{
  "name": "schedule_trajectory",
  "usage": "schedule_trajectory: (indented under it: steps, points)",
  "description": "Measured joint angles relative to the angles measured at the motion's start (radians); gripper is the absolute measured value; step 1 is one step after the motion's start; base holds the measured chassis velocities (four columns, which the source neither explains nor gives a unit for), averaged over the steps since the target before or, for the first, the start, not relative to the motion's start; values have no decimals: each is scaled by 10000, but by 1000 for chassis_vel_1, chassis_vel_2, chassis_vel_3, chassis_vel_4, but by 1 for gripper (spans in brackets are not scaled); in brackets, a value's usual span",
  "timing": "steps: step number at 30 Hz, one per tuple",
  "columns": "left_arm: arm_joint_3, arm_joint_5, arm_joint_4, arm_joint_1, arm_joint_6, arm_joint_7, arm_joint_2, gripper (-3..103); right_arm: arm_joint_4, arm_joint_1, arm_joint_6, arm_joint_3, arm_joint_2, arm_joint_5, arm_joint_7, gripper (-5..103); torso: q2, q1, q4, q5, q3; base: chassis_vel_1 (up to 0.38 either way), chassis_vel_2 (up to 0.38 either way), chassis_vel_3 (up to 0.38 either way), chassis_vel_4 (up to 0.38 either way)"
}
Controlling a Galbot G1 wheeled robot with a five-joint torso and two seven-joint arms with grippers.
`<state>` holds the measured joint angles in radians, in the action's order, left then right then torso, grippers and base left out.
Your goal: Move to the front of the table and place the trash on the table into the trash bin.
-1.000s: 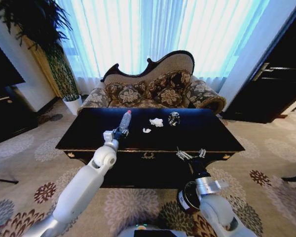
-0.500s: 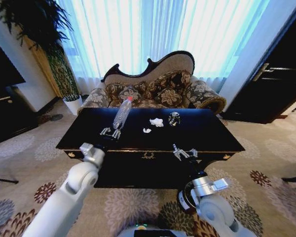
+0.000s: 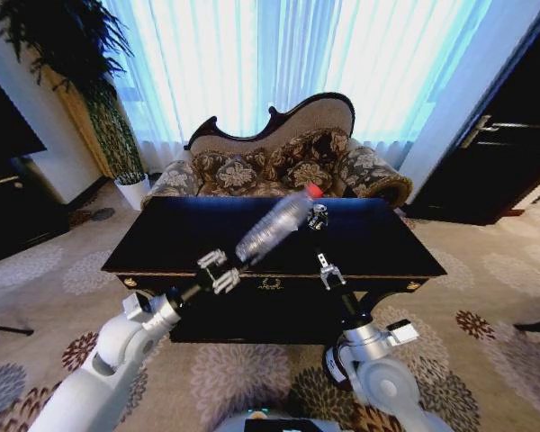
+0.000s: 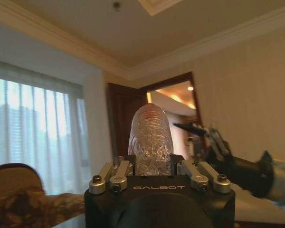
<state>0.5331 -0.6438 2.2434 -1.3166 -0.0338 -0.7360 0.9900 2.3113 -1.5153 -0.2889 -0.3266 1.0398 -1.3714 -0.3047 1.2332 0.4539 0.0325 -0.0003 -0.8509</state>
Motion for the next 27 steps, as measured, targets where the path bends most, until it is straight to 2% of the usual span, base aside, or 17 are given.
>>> schedule_trajectory:
  steps: [4, 9, 16, 18, 20, 27]
  points:
    - [101, -207, 39, 19, 154, -395, -83, 35, 45, -41, -75, 10, 55, -187, -613, 100, 0, 0, 0, 0, 0, 0, 0, 0, 0]
    - [103, -298, 49, 152, 260, -493, -129, 35, 155, -130, -109, 50, 184, -122, -975, 100, 0, 0, 1, 0, 0, 0, 0, 0, 0]
    - [-58, -319, -11, 342, 364, -495, -261, 35, 560, -309, 28, 387, 383, 1015, -561, 100, 0, 0, 1, 1, 0, 0, 0, 0, 0]
    - [-160, -308, -60, 425, 416, -489, -279, 35, 682, -255, 56, 546, 413, 1210, -491, 103, -1, 0, 1, 0, 0, 0, 0, 0, 0]
    - [-333, -269, -126, 539, 470, -476, -290, 35, 766, -130, 117, 688, 432, 1371, -410, 100, 0, 0, 1, 0, 0, 0, 0, 0, 0]
    - [-763, -168, -186, 711, 462, -414, -443, 35, 716, 114, 155, 946, 421, 1783, -62, 98, 0, 0, 0, 1, 0, 0, 0, 0, 0]
